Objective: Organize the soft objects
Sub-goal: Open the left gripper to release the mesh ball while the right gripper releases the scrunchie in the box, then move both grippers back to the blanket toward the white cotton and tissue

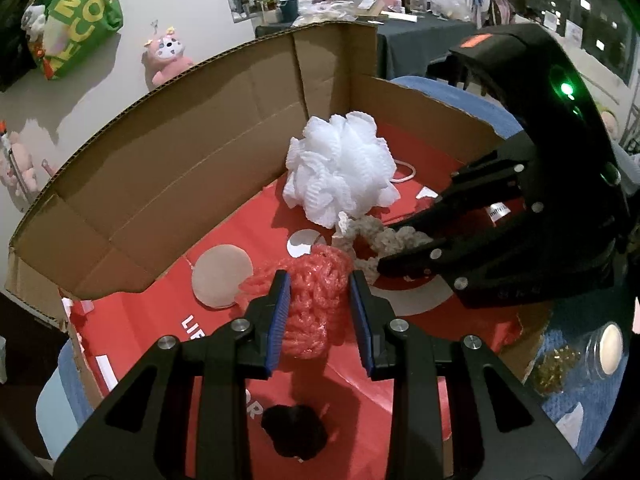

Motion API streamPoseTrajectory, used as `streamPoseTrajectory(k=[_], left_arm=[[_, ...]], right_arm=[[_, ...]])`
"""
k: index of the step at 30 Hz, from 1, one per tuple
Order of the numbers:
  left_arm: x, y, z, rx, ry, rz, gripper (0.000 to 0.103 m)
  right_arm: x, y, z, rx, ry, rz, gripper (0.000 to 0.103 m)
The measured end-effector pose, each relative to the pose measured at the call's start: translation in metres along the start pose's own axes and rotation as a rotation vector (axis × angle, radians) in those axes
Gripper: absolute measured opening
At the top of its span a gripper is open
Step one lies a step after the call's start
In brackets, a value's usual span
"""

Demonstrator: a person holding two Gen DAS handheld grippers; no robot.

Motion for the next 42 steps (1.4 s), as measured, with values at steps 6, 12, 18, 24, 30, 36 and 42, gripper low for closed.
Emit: streamPoseTrajectory(k=[6, 12, 18, 24, 30, 36, 42], left_arm=[[0.006, 0.002, -0.001, 0.007, 0.043, 0.010, 0.030], [0.005, -0.001, -0.003, 0.018, 0.036, 0.002, 0.064], [0.008, 0.000, -0.008, 0.023, 0.031, 0.000, 0.065], [0.009, 0.000, -0.009, 0.028, 0.006, -0.001, 0.074], [0.010, -0.004, -0.014, 0.026, 0.011, 0.036, 0.076], [0.006, -0.011, -0.018, 0.034, -0.011, 0.074, 0.082], [0.007, -0.023, -0.022, 0.047, -0.036, 0.106, 0.082]], right_arm=[[-0.001, 0.005, 0.005, -0.003, 0.009, 0.003, 0.030], [-0.004, 0.005, 0.006, 0.000, -0.012, -0.007, 0.042], [-0.003, -0.001, 0.006, 0.015, -0.021, -0.019, 0.061], [-0.004, -0.015, 0.007, 0.049, -0.020, -0.020, 0.073], [-0.011, -0.037, 0.005, 0.095, -0.047, -0.032, 0.084], [-0.017, -0.056, 0.000, 0.143, -0.070, -0.066, 0.095], [-0.020, -0.074, -0.007, 0.177, -0.054, -0.087, 0.096]])
Point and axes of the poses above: each gripper's, at about its wrist camera, not at the fingertips, and y roughly the way its jaws point, x to its right, z to its top, the point moved 6 cm from there along y, roughly the way its jaws point, and after that the axes turned 8 degrees about x, right-handed, at the moved point
